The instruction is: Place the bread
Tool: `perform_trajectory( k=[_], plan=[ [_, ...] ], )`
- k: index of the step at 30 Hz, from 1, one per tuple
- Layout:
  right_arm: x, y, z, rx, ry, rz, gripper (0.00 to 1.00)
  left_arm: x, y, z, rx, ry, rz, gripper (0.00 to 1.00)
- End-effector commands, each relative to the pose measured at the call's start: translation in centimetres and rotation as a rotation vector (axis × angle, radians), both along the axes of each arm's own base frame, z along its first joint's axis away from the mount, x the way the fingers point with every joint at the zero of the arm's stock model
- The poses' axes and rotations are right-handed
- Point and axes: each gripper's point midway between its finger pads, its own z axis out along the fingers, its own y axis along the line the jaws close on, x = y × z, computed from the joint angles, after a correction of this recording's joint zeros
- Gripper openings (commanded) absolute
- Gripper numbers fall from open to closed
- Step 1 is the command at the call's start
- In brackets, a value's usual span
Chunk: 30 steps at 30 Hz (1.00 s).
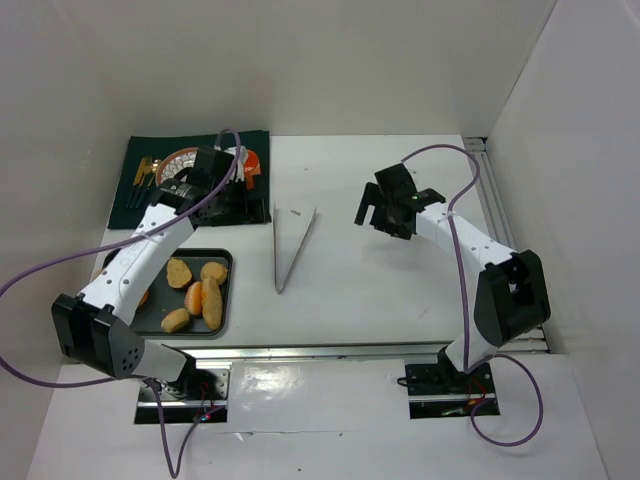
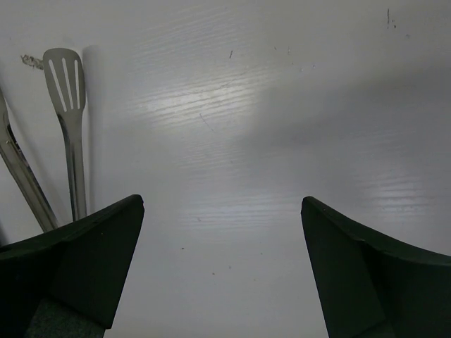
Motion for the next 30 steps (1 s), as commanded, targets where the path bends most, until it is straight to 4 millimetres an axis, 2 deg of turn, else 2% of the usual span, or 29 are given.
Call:
perform_trajectory(
  k=[1, 3, 7, 11, 14, 15, 16, 18, 19, 22, 24, 25, 30],
  plan=[
    [1.4, -0.8, 0.9, -0.022, -0.053, -0.032, 1.00, 0.7, -0.7, 0.5, -0.013, -0.027, -0.002, 0.93],
    [0.7, -1.1, 0.3, -0.029, -0.038, -0.031, 1.00, 0.8, -0.4, 0.5, 0.000, -0.032, 0.010, 0.93],
    [0.5, -1.2, 0.4, -0.025, -0.046, -0.032, 1.00, 0.7, 0.0, 0.3, 0.019, -0.026, 0.025, 0.93],
    [0.0, -1.0, 0.2, -0.007, -0.050, -0.021, 1.00, -0.5, 0.1, -1.5, 0.032, 0.025, 0.022, 0.95],
    [-0.2, -1.0, -0.2, 0.006, -0.062, -0.015, 1.00, -1.1, 0.2, -4.4, 0.078, 0.058, 0.058, 0.96],
    [-0.4, -0.8, -0.5, 0.012, -0.057, -0.010, 1.00, -1.6, 0.8, -6.6, 0.119, 0.095, 0.085, 0.96],
    [-0.6, -0.6, -0.6, 0.027, -0.063, 0.000, 1.00, -1.5, 0.1, -7.0, 0.101, 0.084, 0.086, 0.96],
    [-0.6, -0.3, -0.7, 0.044, -0.066, 0.011, 1.00, -1.9, 0.1, -10.0, 0.144, 0.140, 0.097, 0.96],
    [-0.7, -0.1, -0.8, 0.049, -0.062, 0.028, 1.00, -2.2, 0.0, -10.8, 0.166, 0.156, 0.107, 0.96],
    [-0.6, 0.0, -0.9, 0.046, -0.052, 0.028, 1.00, -3.0, -0.5, -13.0, 0.182, 0.215, 0.112, 0.97],
    [-0.8, -0.1, -1.2, 0.042, -0.044, 0.028, 1.00, -2.7, -2.1, -13.3, 0.154, 0.187, 0.073, 0.97],
    [-0.9, 0.0, -1.1, 0.047, -0.053, 0.042, 1.00, -3.2, -2.8, -14.0, 0.169, 0.205, 0.049, 0.97],
    [-1.1, 0.3, -1.7, 0.054, -0.043, 0.061, 1.00, -2.6, -4.8, -16.3, 0.189, 0.236, -0.012, 1.00]
  ],
)
